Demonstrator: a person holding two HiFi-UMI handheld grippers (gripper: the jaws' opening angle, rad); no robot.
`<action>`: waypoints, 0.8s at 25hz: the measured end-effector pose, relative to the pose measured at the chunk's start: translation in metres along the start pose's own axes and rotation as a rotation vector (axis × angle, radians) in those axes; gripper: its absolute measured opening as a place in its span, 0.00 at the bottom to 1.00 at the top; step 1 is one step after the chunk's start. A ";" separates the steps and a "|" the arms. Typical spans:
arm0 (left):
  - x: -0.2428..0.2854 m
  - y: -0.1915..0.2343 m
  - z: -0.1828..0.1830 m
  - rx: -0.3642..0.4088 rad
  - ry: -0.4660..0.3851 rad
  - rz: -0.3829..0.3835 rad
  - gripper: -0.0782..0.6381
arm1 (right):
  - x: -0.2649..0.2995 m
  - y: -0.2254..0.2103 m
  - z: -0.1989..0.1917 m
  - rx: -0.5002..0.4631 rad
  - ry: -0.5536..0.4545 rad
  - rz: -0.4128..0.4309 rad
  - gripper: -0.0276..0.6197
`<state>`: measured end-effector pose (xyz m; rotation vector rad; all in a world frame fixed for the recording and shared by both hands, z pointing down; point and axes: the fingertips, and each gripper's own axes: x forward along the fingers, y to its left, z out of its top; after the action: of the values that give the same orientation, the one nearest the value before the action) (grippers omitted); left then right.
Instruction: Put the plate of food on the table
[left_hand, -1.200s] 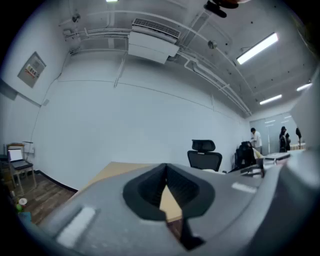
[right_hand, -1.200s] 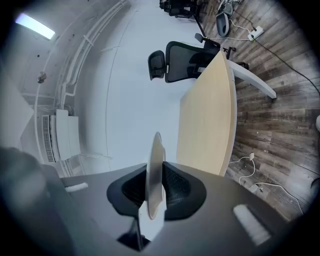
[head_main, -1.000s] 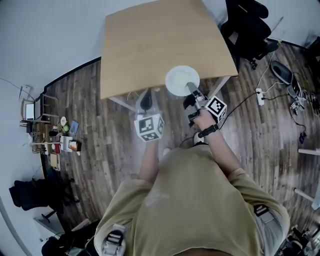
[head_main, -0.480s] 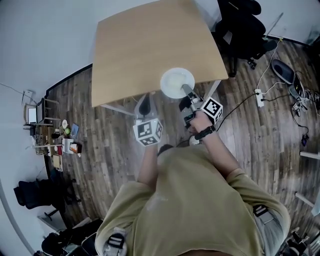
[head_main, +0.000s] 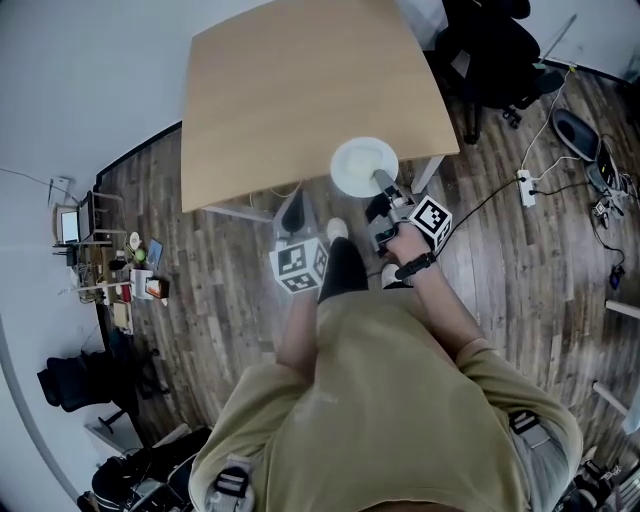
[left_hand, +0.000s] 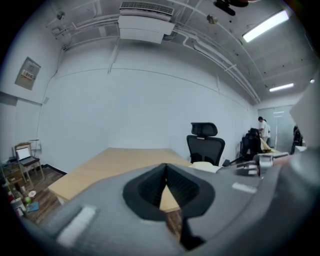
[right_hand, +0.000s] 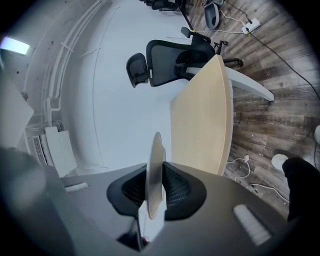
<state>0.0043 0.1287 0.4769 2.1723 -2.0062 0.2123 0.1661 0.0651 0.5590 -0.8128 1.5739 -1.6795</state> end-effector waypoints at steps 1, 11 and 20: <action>0.007 0.000 -0.001 -0.008 0.003 -0.009 0.11 | 0.004 0.001 0.004 -0.013 -0.010 0.016 0.11; 0.108 0.013 0.026 -0.039 -0.033 -0.111 0.11 | 0.073 0.034 0.053 -0.118 -0.079 0.148 0.11; 0.200 0.059 0.083 -0.075 -0.100 -0.178 0.11 | 0.168 0.056 0.065 -0.178 -0.114 0.141 0.11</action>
<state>-0.0399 -0.0888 0.4429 2.3391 -1.8227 0.0044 0.1276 -0.1114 0.5062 -0.8496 1.6775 -1.3842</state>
